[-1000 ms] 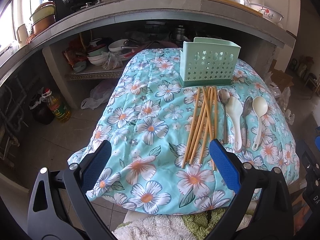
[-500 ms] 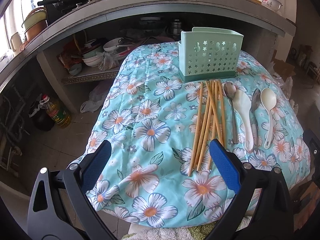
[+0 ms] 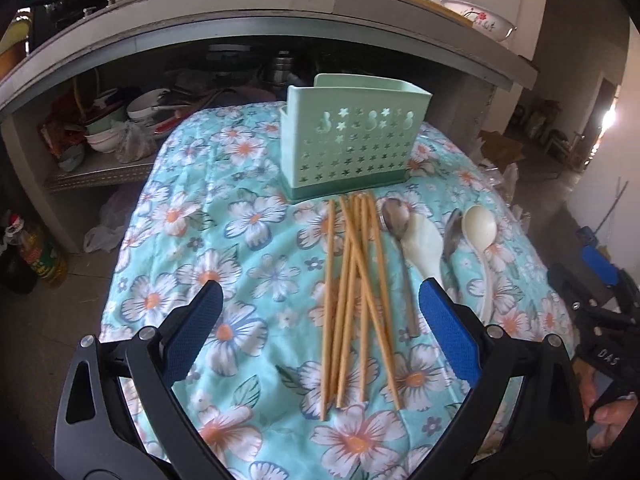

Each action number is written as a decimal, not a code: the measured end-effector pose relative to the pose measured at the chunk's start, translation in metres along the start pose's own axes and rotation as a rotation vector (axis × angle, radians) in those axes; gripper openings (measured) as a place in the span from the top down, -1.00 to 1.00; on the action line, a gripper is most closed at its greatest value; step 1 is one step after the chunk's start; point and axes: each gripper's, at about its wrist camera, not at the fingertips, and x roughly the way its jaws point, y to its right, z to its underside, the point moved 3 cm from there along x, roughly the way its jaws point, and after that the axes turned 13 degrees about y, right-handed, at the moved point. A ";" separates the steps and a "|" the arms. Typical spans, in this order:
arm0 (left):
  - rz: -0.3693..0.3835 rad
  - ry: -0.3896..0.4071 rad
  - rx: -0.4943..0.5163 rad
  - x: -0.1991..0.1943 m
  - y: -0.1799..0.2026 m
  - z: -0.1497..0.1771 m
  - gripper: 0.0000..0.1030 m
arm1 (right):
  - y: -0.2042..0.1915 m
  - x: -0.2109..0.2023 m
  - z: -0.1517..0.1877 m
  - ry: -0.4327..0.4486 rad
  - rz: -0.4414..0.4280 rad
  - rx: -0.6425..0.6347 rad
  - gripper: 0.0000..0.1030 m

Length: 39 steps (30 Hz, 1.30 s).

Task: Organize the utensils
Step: 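Move both grippers down toward the row of utensils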

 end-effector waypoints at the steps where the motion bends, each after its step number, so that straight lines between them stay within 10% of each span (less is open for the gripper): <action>1: 0.030 -0.001 -0.014 0.003 0.002 -0.001 -0.84 | 0.000 0.002 0.001 -0.007 -0.006 0.004 -0.88; 22: 0.140 0.026 0.138 0.064 0.047 -0.034 -0.82 | 0.029 0.049 0.013 -0.100 -0.206 0.221 -0.66; 39: 0.276 -0.124 0.253 0.131 0.071 -0.038 0.18 | 0.069 0.086 0.022 -0.163 -0.208 0.358 -0.46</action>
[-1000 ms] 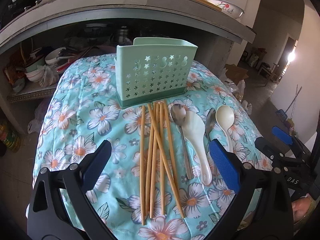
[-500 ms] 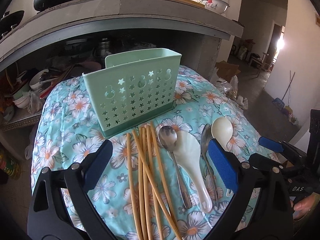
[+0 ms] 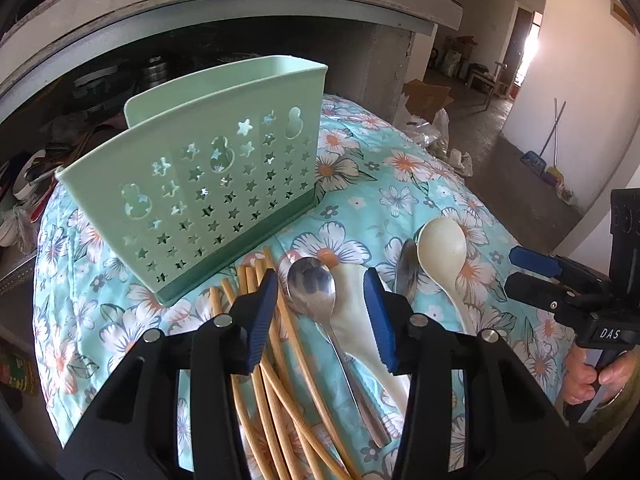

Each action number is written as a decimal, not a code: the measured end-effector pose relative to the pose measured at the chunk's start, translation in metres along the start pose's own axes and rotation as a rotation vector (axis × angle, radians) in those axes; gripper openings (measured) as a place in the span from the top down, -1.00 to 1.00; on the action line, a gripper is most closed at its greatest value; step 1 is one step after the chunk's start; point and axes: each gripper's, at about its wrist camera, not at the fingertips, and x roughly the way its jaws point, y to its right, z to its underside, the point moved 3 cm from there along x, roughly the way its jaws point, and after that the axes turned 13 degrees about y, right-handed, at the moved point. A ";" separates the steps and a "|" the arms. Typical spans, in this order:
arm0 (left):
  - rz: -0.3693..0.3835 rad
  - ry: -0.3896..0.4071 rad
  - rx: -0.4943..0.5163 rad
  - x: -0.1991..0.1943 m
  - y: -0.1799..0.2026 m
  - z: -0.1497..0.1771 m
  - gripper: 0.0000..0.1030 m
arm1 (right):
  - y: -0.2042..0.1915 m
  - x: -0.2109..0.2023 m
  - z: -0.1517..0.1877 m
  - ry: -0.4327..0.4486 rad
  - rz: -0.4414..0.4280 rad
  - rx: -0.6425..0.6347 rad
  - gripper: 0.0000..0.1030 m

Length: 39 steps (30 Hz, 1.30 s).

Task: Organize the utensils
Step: 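Move both grippers down toward the row of utensils, then close the right gripper on the cream plastic ladle handle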

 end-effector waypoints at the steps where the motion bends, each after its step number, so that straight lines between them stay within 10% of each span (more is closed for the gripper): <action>1: 0.008 -0.013 0.010 0.005 -0.001 -0.001 0.19 | 0.003 0.002 -0.001 -0.004 0.001 0.008 -0.46; 16: 0.094 -0.206 0.151 0.067 -0.004 0.002 0.39 | 0.013 0.020 0.001 -0.057 0.007 0.000 -0.46; 39: 0.134 -0.148 0.085 0.044 -0.008 0.000 0.98 | 0.020 0.081 -0.030 -0.226 -0.093 -0.151 -0.23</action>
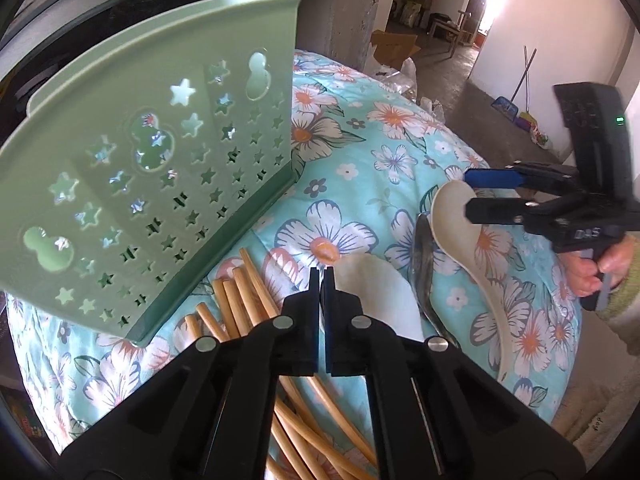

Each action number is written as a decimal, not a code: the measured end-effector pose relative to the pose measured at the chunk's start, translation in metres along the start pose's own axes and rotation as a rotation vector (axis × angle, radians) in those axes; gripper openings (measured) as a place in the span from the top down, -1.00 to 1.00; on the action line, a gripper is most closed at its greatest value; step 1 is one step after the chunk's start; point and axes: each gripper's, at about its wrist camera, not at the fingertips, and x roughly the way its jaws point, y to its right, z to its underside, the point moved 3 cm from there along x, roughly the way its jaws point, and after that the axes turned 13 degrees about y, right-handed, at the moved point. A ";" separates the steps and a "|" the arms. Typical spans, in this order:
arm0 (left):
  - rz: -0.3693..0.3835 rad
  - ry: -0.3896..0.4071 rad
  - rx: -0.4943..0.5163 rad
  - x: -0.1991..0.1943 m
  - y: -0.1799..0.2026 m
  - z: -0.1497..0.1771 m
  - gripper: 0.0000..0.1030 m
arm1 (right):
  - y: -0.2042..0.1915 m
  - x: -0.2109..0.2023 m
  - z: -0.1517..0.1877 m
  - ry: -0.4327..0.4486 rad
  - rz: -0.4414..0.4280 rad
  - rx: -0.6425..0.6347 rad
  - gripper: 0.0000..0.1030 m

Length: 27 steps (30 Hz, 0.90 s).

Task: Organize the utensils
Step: 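Close the right gripper on the cream plastic ladle handle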

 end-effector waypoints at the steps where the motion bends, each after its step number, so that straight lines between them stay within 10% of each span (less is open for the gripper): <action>1: 0.003 0.007 -0.009 -0.003 -0.001 0.000 0.98 | 0.002 0.005 0.000 -0.014 -0.014 0.004 -0.23; 18: -0.047 0.098 -0.059 -0.057 -0.002 -0.008 0.98 | -0.005 0.014 0.008 -0.063 0.018 -0.094 0.83; 27: -0.146 0.143 -0.042 -0.098 0.008 -0.007 0.98 | -0.021 -0.029 -0.004 0.039 0.090 -0.146 0.89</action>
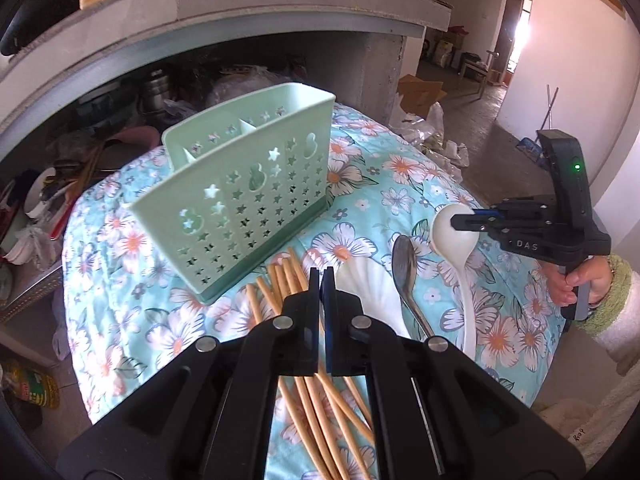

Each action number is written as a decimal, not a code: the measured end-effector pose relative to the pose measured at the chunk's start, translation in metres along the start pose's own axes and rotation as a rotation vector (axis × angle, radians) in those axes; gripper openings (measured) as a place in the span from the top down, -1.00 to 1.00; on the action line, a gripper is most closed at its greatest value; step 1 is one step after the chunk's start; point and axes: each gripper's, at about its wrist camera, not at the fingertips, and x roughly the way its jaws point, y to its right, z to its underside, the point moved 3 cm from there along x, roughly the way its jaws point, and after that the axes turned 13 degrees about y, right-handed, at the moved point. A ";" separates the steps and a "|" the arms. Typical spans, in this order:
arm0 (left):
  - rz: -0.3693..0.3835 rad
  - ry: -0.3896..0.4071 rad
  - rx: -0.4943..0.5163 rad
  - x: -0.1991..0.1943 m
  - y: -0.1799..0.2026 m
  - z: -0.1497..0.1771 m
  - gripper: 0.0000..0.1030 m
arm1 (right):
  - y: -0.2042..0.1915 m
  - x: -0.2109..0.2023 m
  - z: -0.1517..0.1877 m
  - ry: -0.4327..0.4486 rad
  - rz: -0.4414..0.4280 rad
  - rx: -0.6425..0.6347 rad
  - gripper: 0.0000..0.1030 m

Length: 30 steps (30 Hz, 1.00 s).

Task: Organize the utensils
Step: 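Close the right gripper on the cream plastic ladle handle, then lift the ladle with the right gripper and carry it above the mint holder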

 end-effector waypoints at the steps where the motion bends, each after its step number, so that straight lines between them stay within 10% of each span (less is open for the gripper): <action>1: -0.008 0.008 -0.001 -0.005 -0.001 -0.001 0.98 | -0.001 -0.007 -0.003 0.017 0.011 -0.005 0.89; 20: -0.239 0.424 -0.162 -0.125 -0.067 -0.106 0.97 | -0.011 -0.104 -0.067 0.291 0.096 -0.001 0.89; 30: -0.363 0.483 -0.171 -0.100 -0.105 -0.144 0.96 | -0.017 -0.093 -0.072 0.286 0.095 0.006 0.89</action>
